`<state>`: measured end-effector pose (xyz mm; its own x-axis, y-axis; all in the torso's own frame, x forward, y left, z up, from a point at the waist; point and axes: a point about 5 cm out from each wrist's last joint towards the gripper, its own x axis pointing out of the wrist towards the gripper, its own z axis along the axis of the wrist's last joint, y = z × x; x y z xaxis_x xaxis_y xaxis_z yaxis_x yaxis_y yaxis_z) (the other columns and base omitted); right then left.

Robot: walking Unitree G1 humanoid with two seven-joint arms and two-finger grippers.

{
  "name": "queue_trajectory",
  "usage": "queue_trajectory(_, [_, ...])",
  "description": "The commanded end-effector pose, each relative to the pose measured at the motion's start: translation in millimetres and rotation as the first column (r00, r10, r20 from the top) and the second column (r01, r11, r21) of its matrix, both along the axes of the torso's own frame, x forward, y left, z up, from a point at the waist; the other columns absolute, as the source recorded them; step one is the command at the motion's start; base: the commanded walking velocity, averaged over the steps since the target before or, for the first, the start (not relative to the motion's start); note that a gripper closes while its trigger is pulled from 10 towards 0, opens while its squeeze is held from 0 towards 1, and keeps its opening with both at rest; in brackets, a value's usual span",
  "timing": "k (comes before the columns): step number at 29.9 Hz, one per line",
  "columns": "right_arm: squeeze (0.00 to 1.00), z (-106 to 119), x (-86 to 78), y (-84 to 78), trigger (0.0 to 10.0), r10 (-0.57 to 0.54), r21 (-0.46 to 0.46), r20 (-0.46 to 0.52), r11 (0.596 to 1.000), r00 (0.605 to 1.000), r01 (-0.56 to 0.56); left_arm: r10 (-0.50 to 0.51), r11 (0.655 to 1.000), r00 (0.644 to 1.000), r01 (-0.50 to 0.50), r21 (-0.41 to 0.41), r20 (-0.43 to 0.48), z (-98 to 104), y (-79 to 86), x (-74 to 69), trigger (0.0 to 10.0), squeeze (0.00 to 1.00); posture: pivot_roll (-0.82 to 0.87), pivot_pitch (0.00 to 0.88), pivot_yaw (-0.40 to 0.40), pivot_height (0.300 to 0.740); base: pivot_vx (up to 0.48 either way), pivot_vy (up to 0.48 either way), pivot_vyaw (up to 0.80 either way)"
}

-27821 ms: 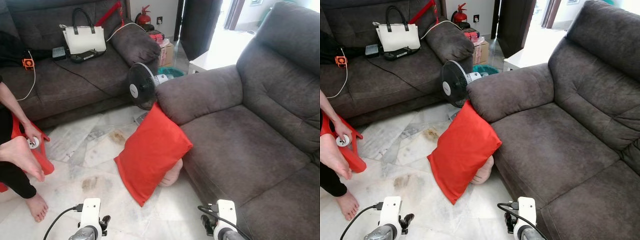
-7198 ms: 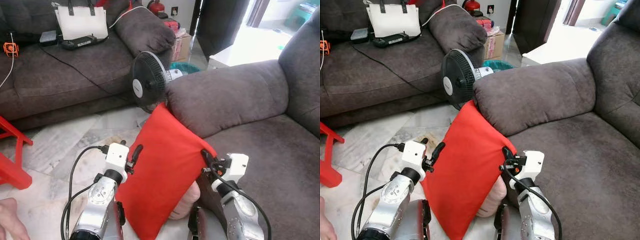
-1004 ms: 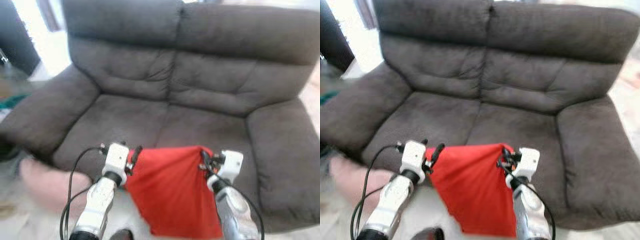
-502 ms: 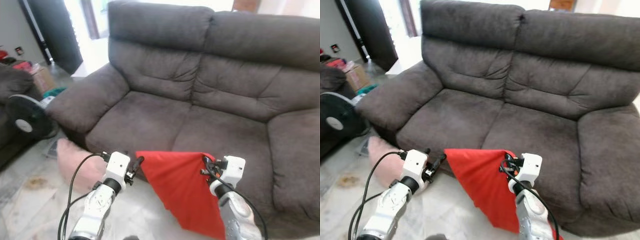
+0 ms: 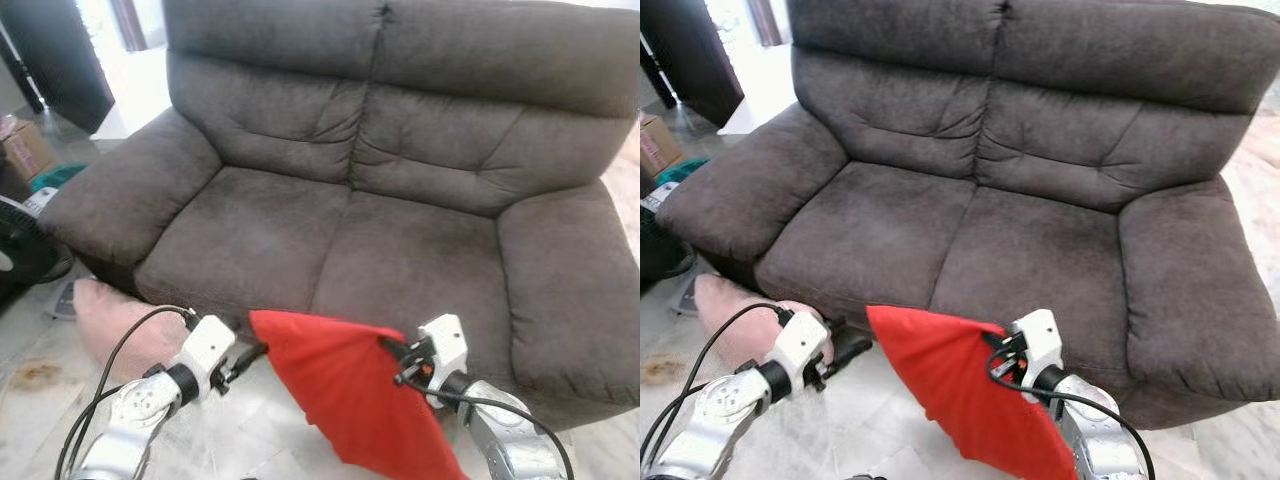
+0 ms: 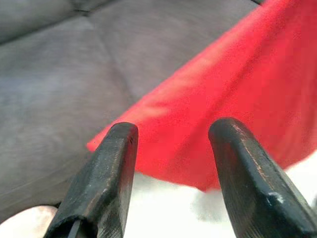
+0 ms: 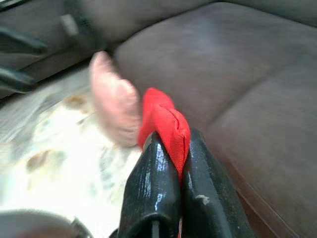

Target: Move the pillow to the sofa from floor

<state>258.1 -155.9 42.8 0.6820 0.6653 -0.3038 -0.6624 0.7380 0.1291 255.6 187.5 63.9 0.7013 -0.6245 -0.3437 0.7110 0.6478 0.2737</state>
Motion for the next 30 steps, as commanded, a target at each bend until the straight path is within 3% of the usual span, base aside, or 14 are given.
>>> queue_trajectory(1, [0.0, 26, 6.0, 7.4, 10.0, 0.091, 0.014, 0.114, 0.996, 0.989, -0.093, -0.056, 0.998, 0.997, 0.057, 0.029, -0.059, -4, 3.7, -7.1, 10.0, 0.0, 0.1, 0.048, -0.049, 0.74, 0.0, 0.0, 0.0])
queue_trajectory(6, [0.0, 29, -0.3, 8.8, 10.0, 0.205, -0.029, 0.091, 0.979, 0.975, -0.203, -0.114, 0.99, 0.986, 0.123, 0.068, -0.123, -8, 7.8, -11.7, 10.0, 0.0, 0.1, 0.047, -0.049, 0.74, 0.0, 0.0, 0.0])
queue_trajectory(11, [0.0, 25, -16.5, 7.3, 10.0, 0.354, -0.083, -0.001, 0.932, 0.935, -0.353, -0.203, 0.964, 0.965, 0.227, 0.141, -0.167, -11, 5.9, -15.5, 10.0, 0.0, 0.1, 0.049, -0.046, 0.74, 0.0, 0.0, 0.0])
queue_trajectory(25, [0.0, 23, -29.3, 5.1, 10.0, 0.433, -0.13, -0.084, 0.888, 0.897, -0.441, -0.259, 0.946, 0.938, 0.295, 0.137, -0.23, -12, 7.4, -18.6, 10.0, 0.0, 0.09, 0.055, -0.039, 0.74, 0.0, 0.0, 0.0])
queue_trajectory(29, [0.0, 28, -32.9, 6.7, 10.0, 0.476, -0.14, -0.096, 0.863, 0.874, -0.486, -0.292, 0.924, 0.919, 0.343, 0.171, -0.265, -15, 13.1, -23.4, 10.0, 0.0, 0.1, 0.055, -0.039, 0.74, 0.0, 0.0, 0.0])
queue_trajectory(30, [0.0, 31, -34.5, 7.4, 10.0, 0.493, -0.141, -0.093, 0.853, 0.865, -0.502, -0.31, 0.903, 0.91, 0.373, 0.215, -0.275, -17, 15.8, -25.6, 10.0, 0.0, 0.1, 0.052, -0.038, 0.74, 0.0, 0.0, 0.0])
